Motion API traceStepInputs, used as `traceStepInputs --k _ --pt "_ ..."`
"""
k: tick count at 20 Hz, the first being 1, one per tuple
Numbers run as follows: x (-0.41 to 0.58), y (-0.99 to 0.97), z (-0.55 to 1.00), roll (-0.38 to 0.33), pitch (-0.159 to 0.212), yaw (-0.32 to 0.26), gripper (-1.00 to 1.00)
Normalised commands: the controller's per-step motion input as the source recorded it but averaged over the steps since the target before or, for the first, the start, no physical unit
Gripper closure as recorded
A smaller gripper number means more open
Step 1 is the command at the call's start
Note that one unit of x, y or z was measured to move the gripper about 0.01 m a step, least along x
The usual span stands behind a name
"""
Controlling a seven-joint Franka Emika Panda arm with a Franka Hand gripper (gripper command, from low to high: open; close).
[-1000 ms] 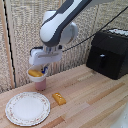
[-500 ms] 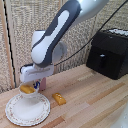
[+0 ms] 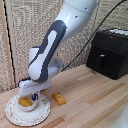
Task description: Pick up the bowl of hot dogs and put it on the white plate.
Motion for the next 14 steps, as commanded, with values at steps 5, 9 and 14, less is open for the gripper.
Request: traceStepInputs --k 5,9,14 --pt "0.154 -0.01 0.07 0.006 0.006 0.048 -1.0" --pt "0.063 -0.13 0.66 0.057 0.074 0.011 -1.0" --pt "0.095 -0.1 0.73 0.057 0.078 0.03 -1.0"
